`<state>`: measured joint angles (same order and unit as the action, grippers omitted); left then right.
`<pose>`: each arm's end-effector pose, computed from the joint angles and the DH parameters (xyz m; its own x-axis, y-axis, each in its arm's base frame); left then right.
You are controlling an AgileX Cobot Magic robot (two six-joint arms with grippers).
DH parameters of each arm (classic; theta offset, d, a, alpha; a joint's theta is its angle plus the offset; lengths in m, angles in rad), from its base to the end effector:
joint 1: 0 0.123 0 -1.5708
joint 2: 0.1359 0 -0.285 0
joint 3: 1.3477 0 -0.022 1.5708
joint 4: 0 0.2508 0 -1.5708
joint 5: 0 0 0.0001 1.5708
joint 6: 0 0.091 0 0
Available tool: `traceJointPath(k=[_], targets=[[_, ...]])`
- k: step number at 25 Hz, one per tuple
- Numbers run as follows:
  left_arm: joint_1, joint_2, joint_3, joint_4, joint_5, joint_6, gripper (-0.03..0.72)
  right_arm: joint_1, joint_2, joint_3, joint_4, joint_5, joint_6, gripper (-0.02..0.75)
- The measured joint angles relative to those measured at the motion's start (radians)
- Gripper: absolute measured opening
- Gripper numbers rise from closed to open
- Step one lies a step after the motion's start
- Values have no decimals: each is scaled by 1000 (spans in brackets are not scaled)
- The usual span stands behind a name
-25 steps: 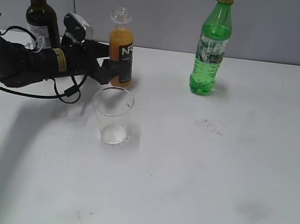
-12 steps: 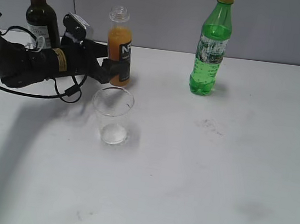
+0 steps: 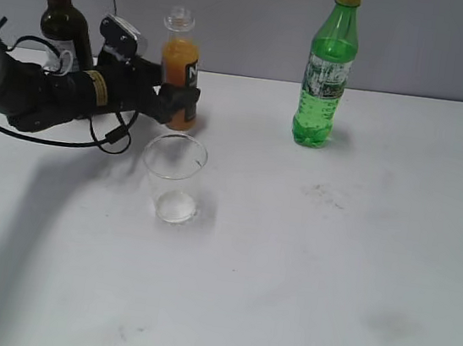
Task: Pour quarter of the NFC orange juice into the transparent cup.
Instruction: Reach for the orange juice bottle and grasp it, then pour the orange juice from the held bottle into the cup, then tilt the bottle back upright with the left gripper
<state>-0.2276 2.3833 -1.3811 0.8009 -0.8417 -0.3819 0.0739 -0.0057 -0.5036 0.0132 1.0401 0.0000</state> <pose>0.4531 -0.1549 0.0845 -0.0861 0.2093 -0.9741 0.7321 0.6764 0.0806 -0.0054 0.0006 0.2799 -0.4285 -0.0250 -0.9032 -0.0812 0.9966 0.0109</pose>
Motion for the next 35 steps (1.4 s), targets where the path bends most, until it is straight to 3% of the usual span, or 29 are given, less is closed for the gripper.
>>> traceJointPath(k=[3, 11, 27, 35], targets=[[-2, 0, 0, -2, 5, -1, 480, 0, 0, 0, 0, 0, 0, 590], [6, -21, 50, -18, -13, -8, 480, 0, 0, 0, 0, 0, 0, 590], [35, -378, 426, 35, 65, 40, 480, 0, 0, 0, 0, 0, 0, 590], [35, -631, 592, -28, 295, 183, 480, 0, 0, 0, 0, 0, 0, 590]])
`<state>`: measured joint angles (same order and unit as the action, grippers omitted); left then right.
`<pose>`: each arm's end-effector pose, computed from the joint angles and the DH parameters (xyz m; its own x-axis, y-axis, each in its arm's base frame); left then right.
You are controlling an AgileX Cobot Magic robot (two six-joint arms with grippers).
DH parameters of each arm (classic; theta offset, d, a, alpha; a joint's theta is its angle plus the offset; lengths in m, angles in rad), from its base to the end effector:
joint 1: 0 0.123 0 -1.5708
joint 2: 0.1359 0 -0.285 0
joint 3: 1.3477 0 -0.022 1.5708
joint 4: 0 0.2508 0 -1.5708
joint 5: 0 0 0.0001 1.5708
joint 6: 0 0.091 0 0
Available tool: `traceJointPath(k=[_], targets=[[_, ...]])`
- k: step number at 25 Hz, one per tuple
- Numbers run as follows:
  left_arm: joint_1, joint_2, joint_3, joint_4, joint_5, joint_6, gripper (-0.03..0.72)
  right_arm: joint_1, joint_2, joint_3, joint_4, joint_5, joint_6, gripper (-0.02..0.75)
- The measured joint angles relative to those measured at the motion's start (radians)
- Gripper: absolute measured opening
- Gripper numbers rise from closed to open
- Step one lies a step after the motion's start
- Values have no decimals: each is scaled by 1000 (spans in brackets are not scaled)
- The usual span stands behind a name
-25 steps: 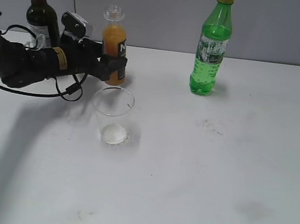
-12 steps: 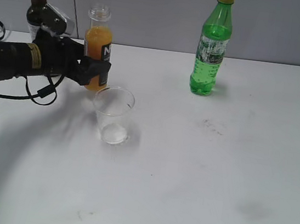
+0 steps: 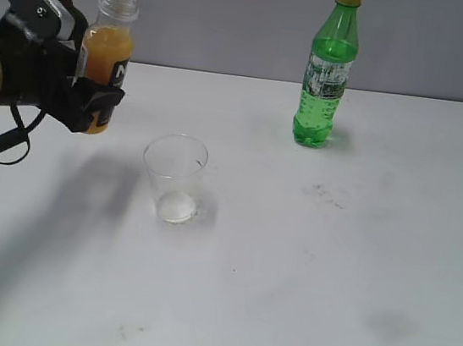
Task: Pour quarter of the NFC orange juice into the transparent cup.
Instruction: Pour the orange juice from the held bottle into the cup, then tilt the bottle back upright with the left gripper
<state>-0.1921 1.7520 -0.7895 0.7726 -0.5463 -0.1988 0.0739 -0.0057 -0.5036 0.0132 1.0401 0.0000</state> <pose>0.3297 -0.0977 0.1773 -0.1510 0.4809 -0.8637 0.6456 0.7096 0.2822 -0.0054 0.0006 0.2799 -0.4285 -0.0250 -0.9032 -0.0812 0.9966 0.0109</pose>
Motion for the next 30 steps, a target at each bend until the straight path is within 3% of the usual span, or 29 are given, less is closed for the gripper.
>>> traceJointPath(k=[7, 14, 25, 28, 30], targets=[[-2, -85, 5, 1, 179, 137, 480, 0, 0, 0, 0, 0, 0, 590], [-74, -96, 6, 19, 362, 179, 480, 0, 0, 0, 0, 0, 0, 590], [-89, -96, 10, 30, 401, 238, 480, 0, 0, 0, 0, 0, 0, 590], [-89, -96, 44, -53, 287, 332, 480, 0, 0, 0, 0, 0, 0, 590], [-91, -96, 76, -201, 214, 475, 480, 0, 0, 0, 0, 0, 0, 590]])
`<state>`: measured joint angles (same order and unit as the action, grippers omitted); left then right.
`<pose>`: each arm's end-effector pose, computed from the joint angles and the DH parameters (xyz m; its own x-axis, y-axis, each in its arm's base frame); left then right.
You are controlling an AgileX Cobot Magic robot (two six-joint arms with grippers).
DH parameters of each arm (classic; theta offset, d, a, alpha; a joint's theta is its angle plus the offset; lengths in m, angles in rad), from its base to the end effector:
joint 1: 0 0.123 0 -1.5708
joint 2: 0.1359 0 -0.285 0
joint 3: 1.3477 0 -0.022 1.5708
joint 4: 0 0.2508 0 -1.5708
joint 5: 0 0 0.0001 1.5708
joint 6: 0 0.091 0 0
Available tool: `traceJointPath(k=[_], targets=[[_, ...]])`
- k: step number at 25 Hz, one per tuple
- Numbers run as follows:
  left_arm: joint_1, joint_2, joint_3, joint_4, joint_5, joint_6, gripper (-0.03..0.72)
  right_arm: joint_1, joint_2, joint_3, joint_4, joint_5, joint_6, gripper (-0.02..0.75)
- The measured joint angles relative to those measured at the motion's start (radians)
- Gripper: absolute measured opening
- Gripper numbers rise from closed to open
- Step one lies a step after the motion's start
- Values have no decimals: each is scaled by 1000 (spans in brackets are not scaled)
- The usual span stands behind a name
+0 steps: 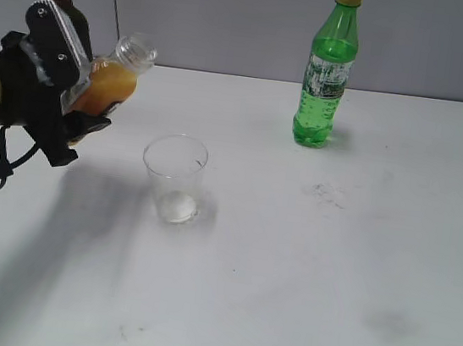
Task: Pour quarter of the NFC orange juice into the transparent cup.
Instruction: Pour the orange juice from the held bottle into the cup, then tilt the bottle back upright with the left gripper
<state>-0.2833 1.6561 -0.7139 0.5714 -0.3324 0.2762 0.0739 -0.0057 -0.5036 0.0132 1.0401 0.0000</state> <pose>0.3018 -0.1045 0.1777 -0.0480 0.7651 -0.6421 0.6652 0.5040 0.5509 -0.0054 0.0006 0.2799 -0.4285 -0.0250 -0.9032 -0.0812 0.9966 0.0109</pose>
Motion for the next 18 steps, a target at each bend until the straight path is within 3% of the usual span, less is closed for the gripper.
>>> traceJointPath(k=[3, 5, 9, 15, 18], targets=[[-1, -1, 49, -241, -63, 240, 480, 0, 0, 0, 0, 0, 0, 590], [0, -1, 67, -341, -65, 346, 480, 0, 0, 0, 0, 0, 0, 590], [0, -1, 70, -418, -81, 472, 480, 0, 0, 0, 0, 0, 0, 590], [0, -1, 70, -598, -105, 785, 480, 0, 0, 0, 0, 0, 0, 590], [0, -1, 70, -647, -105, 878, 480, 0, 0, 0, 0, 0, 0, 590]])
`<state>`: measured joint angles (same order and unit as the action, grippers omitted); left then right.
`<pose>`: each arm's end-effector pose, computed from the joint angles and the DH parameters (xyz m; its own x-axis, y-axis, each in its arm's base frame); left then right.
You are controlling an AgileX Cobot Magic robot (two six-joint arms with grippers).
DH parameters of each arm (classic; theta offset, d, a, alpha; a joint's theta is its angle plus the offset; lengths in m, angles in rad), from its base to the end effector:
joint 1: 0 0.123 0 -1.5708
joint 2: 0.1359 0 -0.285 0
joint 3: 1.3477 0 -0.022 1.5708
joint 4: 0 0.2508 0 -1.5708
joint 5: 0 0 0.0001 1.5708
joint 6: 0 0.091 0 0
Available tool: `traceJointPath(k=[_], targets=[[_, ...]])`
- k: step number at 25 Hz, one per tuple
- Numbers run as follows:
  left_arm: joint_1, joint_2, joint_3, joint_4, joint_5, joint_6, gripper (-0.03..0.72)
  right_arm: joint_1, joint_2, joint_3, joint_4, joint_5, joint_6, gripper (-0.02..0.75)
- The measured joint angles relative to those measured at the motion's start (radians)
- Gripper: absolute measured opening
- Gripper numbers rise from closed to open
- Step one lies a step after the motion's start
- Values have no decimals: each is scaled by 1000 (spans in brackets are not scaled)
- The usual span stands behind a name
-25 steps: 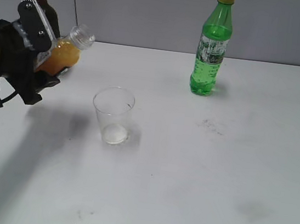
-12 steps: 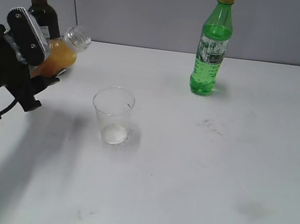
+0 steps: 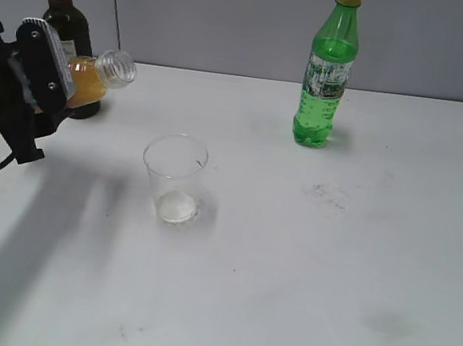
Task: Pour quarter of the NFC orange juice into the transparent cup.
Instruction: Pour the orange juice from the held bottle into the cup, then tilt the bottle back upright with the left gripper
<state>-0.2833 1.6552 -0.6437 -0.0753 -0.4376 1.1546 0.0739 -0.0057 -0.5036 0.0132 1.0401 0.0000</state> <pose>0.2996 -0.0842 0.1715 0.0138 0.9172 -0.3982 0.5157 0.3346 0.7887 -0.0054 0.0006 0.2799 -0.4285 -0.0250 -0.9032 -0.0812 0.9966 0.0109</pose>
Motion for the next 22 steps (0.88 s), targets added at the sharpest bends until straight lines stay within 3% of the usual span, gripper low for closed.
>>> traceJointPath(k=[6, 9, 14, 22], targets=[[-70, 0, 0, -55, -10, 41, 480, 0, 0, 0, 0, 0, 0, 590], [-106, 0, 0, -112, -30, 117, 480, 0, 0, 0, 0, 0, 0, 590], [-111, 0, 0, -203, -57, 209, 480, 0, 0, 0, 0, 0, 0, 590], [-111, 0, 0, -206, -60, 217, 480, 0, 0, 0, 0, 0, 0, 590]])
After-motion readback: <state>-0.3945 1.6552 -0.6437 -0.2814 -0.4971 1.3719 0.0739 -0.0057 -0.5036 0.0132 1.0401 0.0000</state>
